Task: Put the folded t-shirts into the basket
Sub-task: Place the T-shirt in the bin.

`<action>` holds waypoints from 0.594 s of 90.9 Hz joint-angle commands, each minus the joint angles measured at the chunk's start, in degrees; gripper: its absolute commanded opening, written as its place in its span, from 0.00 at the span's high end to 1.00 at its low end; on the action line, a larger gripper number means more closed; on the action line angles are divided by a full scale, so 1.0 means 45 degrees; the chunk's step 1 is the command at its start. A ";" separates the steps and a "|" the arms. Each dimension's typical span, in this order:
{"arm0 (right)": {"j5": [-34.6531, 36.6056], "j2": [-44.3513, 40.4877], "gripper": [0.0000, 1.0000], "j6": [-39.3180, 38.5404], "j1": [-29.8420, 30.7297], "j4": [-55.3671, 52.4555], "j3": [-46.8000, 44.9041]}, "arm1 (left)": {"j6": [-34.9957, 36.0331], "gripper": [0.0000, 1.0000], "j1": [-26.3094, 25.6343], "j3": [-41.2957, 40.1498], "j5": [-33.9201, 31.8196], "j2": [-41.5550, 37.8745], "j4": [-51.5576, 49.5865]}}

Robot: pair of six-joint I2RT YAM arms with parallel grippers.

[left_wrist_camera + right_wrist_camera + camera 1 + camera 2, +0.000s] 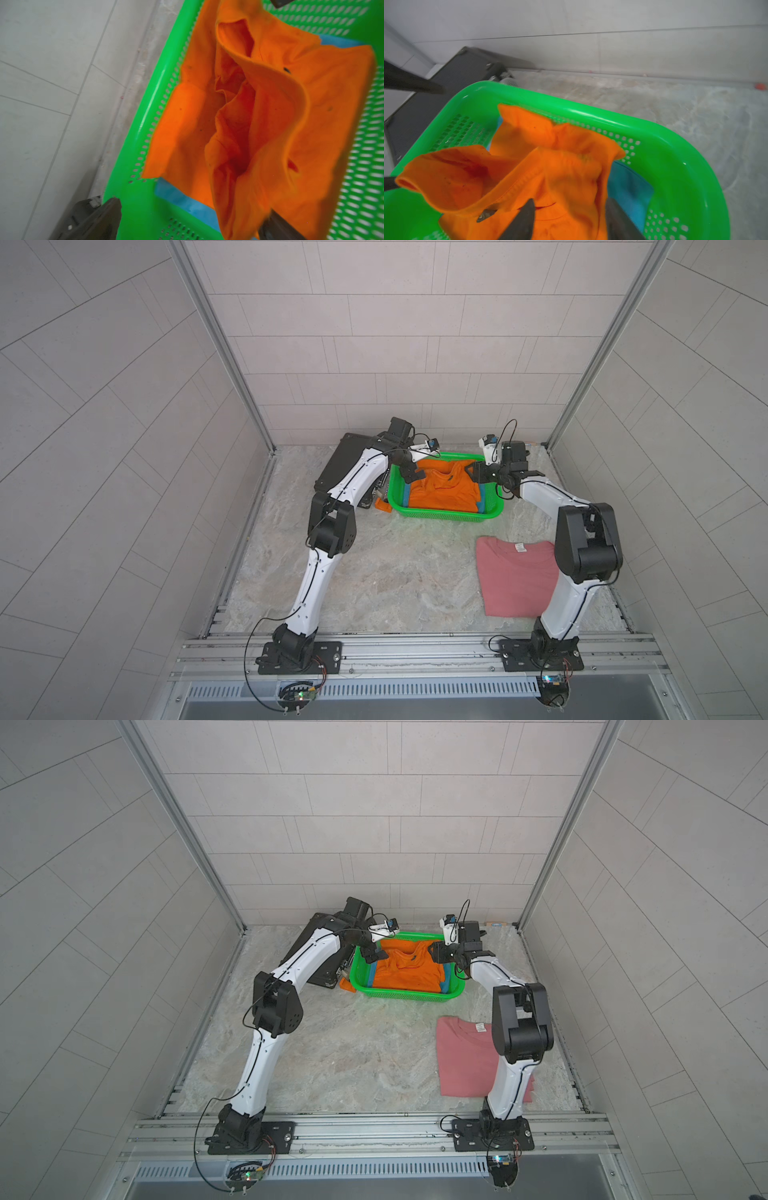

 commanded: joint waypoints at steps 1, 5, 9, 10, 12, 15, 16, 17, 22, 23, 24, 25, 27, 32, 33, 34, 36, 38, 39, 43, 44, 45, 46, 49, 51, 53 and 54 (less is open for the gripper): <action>0.1942 0.0148 0.00 0.1319 -0.0051 -0.0318 0.0521 | -0.1529 0.00 0.0335 0.0279 -0.1789 0.0078 0.1871; 0.1997 0.0019 0.00 0.1406 -0.0047 -0.0424 0.0530 | -0.1601 0.00 0.0430 0.0202 -0.1826 -0.0001 0.2227; 0.2043 -0.0130 0.00 0.1462 -0.0043 -0.0428 0.0455 | -0.1609 0.00 0.0487 0.0143 -0.1752 -0.0098 0.2383; 0.2062 -0.0204 0.00 0.1471 -0.0040 -0.0424 0.0421 | -0.1603 0.00 0.0504 0.0148 -0.1742 -0.0112 0.2373; 0.2076 -0.0339 0.00 0.1479 -0.0047 -0.0421 0.0357 | -0.1573 0.00 0.0517 0.0152 -0.1759 -0.0162 0.2327; 0.2087 -0.0575 0.00 0.1481 -0.0040 -0.0420 0.0233 | -0.1559 0.00 0.0520 0.0197 -0.1796 -0.0243 0.2154; 0.2094 -0.0671 0.00 0.1481 -0.0048 -0.0420 0.0193 | -0.1568 0.00 0.0530 0.0204 -0.1793 -0.0302 0.2102; 0.2097 -0.0758 0.00 0.1481 -0.0052 -0.0420 0.0154 | -0.1572 0.00 0.0525 0.0198 -0.1811 -0.0341 0.2037; 0.1905 -0.1211 0.00 0.1458 -0.0038 -0.0461 0.0024 | -0.1770 0.00 0.0576 0.0052 -0.1743 -0.0626 0.1685; 0.1817 -0.1272 0.00 0.1440 -0.0047 -0.0470 0.0011 | -0.1830 0.00 0.0597 -0.0015 -0.1728 -0.0728 0.1643; 0.1734 -0.1352 0.00 0.1422 -0.0042 -0.0484 0.0004 | -0.1889 0.00 0.0608 -0.0087 -0.1700 -0.0827 0.1622; 0.1624 -0.1431 0.00 0.1402 -0.0029 -0.0501 0.0001 | -0.1947 0.00 0.0633 -0.0192 -0.1667 -0.0907 0.1592; 0.1420 -0.1578 0.00 0.1388 -0.0035 -0.0562 0.0023 | -0.2065 0.00 0.0685 -0.0397 -0.1545 -0.1151 0.1550; 0.1133 -0.1847 0.00 0.1452 0.0032 -0.0830 0.0189 | -0.2497 0.00 0.0879 -0.1038 -0.1291 -0.1726 0.1496; 0.1109 -0.1884 0.00 0.1476 0.0037 -0.0918 0.0230 | -0.2584 0.00 0.0925 -0.1194 -0.1228 -0.1864 0.1480; 0.1067 -0.1921 0.01 0.1498 0.0049 -0.0981 0.0260 | -0.2676 0.00 0.0957 -0.1322 -0.1158 -0.2001 0.1453; 0.0983 -0.2003 0.01 0.1539 0.0068 -0.1117 0.0298 | -0.2857 0.00 0.1040 -0.1529 -0.0963 -0.2294 0.1291; 0.0908 -0.2072 0.02 0.1579 0.0072 -0.1243 0.0321 | -0.2995 0.00 0.1149 -0.1742 -0.0690 -0.2490 0.1065; 0.0879 -0.2113 0.02 0.1598 0.0076 -0.1281 0.0335 | -0.3047 0.00 0.1186 -0.1820 -0.0586 -0.2587 0.0943; 0.0843 -0.2227 0.06 0.1703 0.0130 -0.1608 0.0368 | -0.3243 0.00 0.1320 -0.2227 -0.0116 -0.3127 0.0569; 0.0847 -0.2249 0.09 0.1739 0.0154 -0.1707 0.0388 | -0.3279 0.00 0.1350 -0.2385 -0.0055 -0.3248 0.0460; 0.0839 -0.2260 0.10 0.1776 0.0166 -0.1776 0.0427 | -0.3336 0.00 0.1365 -0.2522 -0.0014 -0.3406 0.0367; 0.0815 -0.2266 0.12 0.1824 0.0172 -0.1860 0.0466 | -0.3403 0.00 0.1373 -0.2659 0.0025 -0.3553 0.0310; 0.0646 -0.2276 0.16 0.1998 0.0204 -0.2309 0.0627 | -0.3606 0.00 0.1394 -0.3060 0.0207 -0.3973 0.0100; 0.0486 -0.2238 0.19 0.2167 0.0238 -0.2518 0.0751 | -0.3812 0.00 0.1437 -0.3424 0.0335 -0.4262 -0.0039; 0.0286 -0.2195 0.22 0.2321 0.0271 -0.2795 0.0889 | -0.4074 0.00 0.1512 -0.3734 0.0587 -0.4593 -0.0122; 0.0167 -0.2174 0.24 0.2429 0.0303 -0.2906 0.0961 | -0.4212 0.00 0.1534 -0.3910 0.0697 -0.4752 -0.0149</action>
